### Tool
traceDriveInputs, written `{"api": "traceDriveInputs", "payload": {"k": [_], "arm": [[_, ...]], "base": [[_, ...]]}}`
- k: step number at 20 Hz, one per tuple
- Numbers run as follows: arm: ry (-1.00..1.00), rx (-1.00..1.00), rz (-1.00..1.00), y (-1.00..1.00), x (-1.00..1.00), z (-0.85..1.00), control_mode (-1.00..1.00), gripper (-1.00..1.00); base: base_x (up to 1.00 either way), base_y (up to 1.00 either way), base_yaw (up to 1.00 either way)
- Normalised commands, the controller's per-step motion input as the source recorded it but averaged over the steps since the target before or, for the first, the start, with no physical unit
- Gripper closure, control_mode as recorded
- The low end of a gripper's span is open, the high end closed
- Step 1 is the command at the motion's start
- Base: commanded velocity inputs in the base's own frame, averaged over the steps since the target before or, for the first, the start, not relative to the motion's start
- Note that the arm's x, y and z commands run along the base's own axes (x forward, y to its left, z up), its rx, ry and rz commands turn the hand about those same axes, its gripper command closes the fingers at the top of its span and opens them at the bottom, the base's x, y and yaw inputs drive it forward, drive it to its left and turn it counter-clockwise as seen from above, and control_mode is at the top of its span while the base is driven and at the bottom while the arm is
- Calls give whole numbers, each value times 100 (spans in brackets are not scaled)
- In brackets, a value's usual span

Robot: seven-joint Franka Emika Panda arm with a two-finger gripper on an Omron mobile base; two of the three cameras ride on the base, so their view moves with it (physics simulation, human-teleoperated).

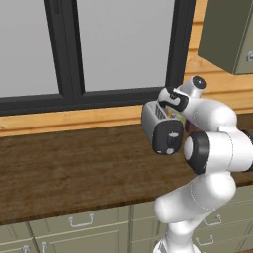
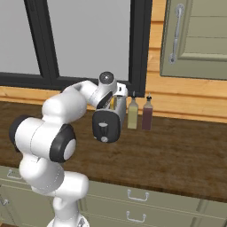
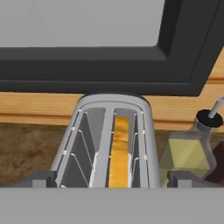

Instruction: Start the toaster. Once the lever pops up, take the bread to the plate on the dining counter.

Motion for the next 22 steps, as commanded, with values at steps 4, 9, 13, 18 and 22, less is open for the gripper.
{"api": "traceDriveInputs", "payload": {"k": [4,9,13,18,22], "arm": [[0,0,0,-7,3,-2,-100,-100],[0,0,0,-2,26,-7,-100,-100],[0,0,0,0,27,-13,-100,-100],[0,0,0,0,6,-21,-100,-100],[0,0,0,0,0,-27,-100,-100]], "base": [[0,0,0],[0,0,0],[0,0,0],[0,0,0],[0,0,0]]}}
